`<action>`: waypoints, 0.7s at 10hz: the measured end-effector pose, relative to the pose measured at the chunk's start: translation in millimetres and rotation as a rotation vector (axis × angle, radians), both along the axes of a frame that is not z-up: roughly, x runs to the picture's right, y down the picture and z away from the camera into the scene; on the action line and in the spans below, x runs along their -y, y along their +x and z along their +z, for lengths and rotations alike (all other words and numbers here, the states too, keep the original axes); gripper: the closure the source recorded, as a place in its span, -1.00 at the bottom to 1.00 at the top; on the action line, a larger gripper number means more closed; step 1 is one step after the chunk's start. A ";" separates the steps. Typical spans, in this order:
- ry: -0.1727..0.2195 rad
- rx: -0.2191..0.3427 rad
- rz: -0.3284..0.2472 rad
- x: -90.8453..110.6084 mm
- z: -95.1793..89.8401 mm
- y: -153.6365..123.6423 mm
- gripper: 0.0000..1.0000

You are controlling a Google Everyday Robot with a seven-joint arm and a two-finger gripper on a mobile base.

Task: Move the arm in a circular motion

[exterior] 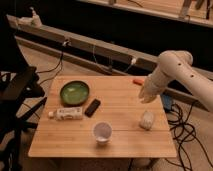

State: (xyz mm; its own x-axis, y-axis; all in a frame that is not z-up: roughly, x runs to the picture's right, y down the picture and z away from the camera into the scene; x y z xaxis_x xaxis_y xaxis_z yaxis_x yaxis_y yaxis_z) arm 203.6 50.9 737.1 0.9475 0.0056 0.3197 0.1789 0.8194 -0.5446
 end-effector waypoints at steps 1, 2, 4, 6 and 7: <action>-0.012 0.000 -0.004 0.6 13.6 -4.3 0.94; -0.022 -0.004 -0.003 2.7 36.5 -9.1 1.00; -0.032 -0.011 -0.005 13.8 74.5 -21.4 1.00; -0.026 -0.025 0.011 28.5 107.0 -28.2 1.00; -0.015 -0.016 0.029 41.6 125.6 -37.5 0.93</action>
State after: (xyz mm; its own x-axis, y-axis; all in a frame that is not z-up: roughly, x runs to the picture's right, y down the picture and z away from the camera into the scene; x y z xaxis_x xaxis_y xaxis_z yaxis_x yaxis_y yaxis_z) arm 166.1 9.3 862.8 0.9520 0.0380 0.3038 0.1459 0.8160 -0.5593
